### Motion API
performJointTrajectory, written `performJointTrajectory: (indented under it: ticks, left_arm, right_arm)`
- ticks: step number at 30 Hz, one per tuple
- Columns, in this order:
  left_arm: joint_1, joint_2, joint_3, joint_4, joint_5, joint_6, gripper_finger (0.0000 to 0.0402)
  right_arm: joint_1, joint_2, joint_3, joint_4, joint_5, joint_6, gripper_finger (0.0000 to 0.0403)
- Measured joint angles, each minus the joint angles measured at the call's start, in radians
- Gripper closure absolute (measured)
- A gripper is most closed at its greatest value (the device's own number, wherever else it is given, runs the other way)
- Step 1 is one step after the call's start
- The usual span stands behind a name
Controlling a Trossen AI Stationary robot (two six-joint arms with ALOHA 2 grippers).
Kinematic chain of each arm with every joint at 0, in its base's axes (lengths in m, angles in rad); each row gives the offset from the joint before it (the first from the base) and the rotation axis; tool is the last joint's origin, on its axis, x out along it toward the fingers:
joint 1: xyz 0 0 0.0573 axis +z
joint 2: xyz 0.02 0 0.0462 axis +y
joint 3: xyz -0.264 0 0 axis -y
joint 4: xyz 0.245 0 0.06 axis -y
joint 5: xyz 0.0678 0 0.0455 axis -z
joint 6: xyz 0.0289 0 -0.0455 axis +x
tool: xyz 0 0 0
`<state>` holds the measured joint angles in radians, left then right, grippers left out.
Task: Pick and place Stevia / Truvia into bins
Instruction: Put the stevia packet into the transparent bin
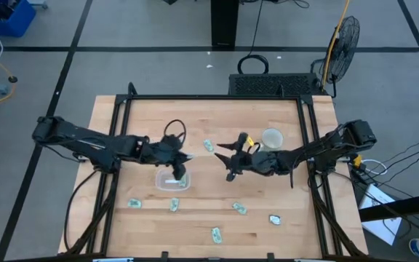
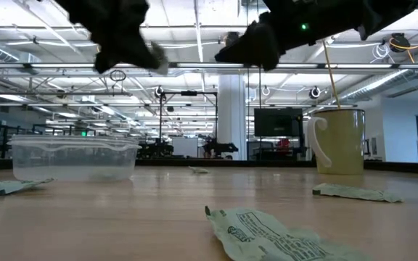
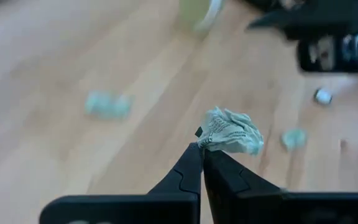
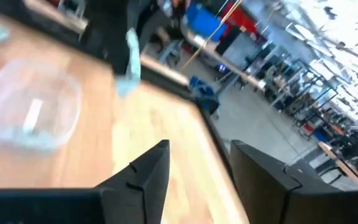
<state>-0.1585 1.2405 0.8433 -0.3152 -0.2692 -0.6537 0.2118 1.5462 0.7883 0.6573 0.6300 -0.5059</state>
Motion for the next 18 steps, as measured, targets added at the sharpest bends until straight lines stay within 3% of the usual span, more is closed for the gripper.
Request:
performJointTrajectory:
  ticks: [5, 8, 12, 18]
  left_arm:
    - [-0.066, -0.024, -0.001, -0.345, 0.021, -0.27, 0.0396]
    - [-0.094, -0.009, -0.023, -0.429, 0.087, -0.427, 0.039]
    - [-0.116, -0.002, -0.087, -0.334, 0.182, -0.546, 0.0384]
    - [-0.128, 0.003, -0.215, -0.054, 0.287, -0.667, 0.0392]
  right_arm:
    - [0.028, -0.001, 0.0, -0.111, 0.001, 0.025, 0.0238]
    - [0.033, -0.001, 0.0, -0.108, 0.001, 0.031, 0.0239]
    - [0.034, -0.001, 0.0, -0.111, -0.001, 0.031, 0.0242]
    - [0.034, -0.001, 0.0, -0.118, 0.001, 0.031, 0.0243]
